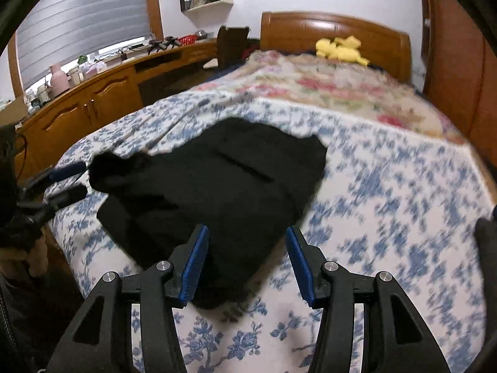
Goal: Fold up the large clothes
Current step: 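Grasp the folded black coat's end with the left tool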
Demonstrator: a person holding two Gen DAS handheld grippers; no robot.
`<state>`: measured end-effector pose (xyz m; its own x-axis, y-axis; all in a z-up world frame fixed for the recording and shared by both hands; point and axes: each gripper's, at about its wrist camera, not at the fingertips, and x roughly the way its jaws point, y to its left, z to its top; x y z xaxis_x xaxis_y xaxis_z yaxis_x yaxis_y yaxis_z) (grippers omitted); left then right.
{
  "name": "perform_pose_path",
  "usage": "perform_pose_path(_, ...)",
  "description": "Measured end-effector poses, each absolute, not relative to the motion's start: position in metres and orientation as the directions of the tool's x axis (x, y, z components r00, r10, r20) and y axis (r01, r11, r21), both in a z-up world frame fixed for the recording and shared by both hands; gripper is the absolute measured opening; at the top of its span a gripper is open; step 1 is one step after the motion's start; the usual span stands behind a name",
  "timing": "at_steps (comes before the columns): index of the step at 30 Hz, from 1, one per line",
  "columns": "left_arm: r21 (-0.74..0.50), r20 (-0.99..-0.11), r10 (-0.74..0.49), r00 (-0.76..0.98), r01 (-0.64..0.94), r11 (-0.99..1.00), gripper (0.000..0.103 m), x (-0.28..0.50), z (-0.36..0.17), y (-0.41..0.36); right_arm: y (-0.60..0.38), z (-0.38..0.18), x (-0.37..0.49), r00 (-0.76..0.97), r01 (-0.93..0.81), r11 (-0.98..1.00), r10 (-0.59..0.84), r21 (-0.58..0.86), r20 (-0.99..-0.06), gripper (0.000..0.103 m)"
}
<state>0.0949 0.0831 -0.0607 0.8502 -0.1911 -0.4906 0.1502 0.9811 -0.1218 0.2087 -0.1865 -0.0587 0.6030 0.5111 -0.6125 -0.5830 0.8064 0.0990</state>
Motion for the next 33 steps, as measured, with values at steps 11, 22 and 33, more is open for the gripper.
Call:
perform_pose_path(11,-0.114,-0.529,-0.191,0.827,0.154,0.981,0.076,0.113,-0.075,0.062,-0.186,-0.089,0.223,0.513,-0.646,0.734,0.620,0.208,-0.594,0.054)
perform_pose_path(22,-0.145,-0.582,-0.224,0.782,0.171,0.975,0.019,0.128,-0.091,0.058,-0.190,-0.089,0.210,0.515,-0.646,0.735,0.620,0.207,-0.591,0.054)
perform_pose_path(33,-0.175,-0.475,-0.206,0.856,0.138,0.975,0.007,0.111,-0.065,0.087,-0.167,-0.054,0.196,0.554,-0.685,0.718,0.623,0.123,-0.553,0.035)
